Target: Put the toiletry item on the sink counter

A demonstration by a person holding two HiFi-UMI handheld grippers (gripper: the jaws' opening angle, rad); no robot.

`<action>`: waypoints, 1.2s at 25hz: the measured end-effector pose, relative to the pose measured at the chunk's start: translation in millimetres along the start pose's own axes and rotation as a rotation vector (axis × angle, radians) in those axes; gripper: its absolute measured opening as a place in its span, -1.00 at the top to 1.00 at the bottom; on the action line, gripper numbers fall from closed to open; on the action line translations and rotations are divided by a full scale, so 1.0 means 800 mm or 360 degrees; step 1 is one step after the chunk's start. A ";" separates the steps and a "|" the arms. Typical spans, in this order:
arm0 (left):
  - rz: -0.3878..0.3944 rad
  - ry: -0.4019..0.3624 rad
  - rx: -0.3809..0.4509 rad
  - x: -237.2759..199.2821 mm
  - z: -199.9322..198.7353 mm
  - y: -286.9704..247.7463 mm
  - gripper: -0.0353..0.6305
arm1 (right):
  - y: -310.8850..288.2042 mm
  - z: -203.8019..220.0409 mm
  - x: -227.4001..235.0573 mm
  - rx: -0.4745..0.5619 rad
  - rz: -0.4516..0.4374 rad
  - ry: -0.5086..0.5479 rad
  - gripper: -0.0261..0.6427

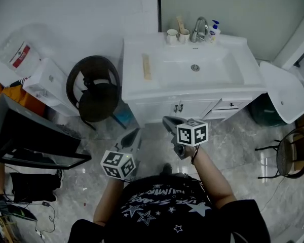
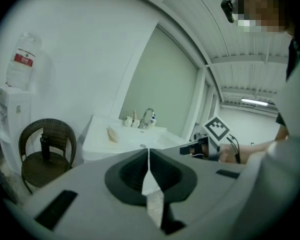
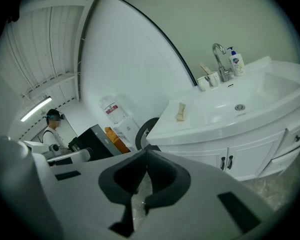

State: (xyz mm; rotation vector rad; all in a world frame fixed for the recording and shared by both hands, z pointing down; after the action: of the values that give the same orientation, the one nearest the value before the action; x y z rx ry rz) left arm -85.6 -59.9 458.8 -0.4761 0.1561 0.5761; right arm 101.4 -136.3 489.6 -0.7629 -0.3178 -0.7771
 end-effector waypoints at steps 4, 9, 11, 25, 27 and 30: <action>0.0007 0.0015 -0.0011 -0.021 0.011 0.024 0.83 | -0.007 -0.001 -0.029 0.0064 0.0003 -0.0014 0.87; 0.0031 0.0015 -0.0014 -0.046 0.017 0.054 0.83 | -0.013 0.001 -0.062 0.0124 0.0087 0.0019 0.87; 0.0051 -0.0001 -0.0024 -0.053 0.020 0.065 0.83 | -0.015 0.008 -0.072 0.0147 0.0096 -0.0010 0.87; 0.0208 -0.0068 -0.0059 -0.060 0.054 0.147 0.83 | 0.000 0.079 -0.145 0.0242 0.0231 -0.0101 0.88; 0.0239 -0.0080 -0.0060 -0.056 0.064 0.164 0.83 | 0.008 0.098 -0.159 0.0258 0.0264 -0.0103 0.88; 0.0292 -0.0094 -0.0081 -0.050 0.083 0.189 0.83 | 0.020 0.131 -0.180 0.0277 0.0316 -0.0129 0.88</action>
State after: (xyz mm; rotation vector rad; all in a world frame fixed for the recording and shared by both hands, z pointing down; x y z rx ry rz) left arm -202.2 62.9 469.4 -0.4966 0.1295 0.7745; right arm 15.8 20.3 479.6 -0.6513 -0.3717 -0.5248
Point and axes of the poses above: the fingertips, and each gripper's own axes: y backward along the fingers, x to its right, z out of its underside, the point moved 7 cm from there along y, backward along the fingers, and after that the axes turned 7 degrees about -x, right-handed, at the moved point
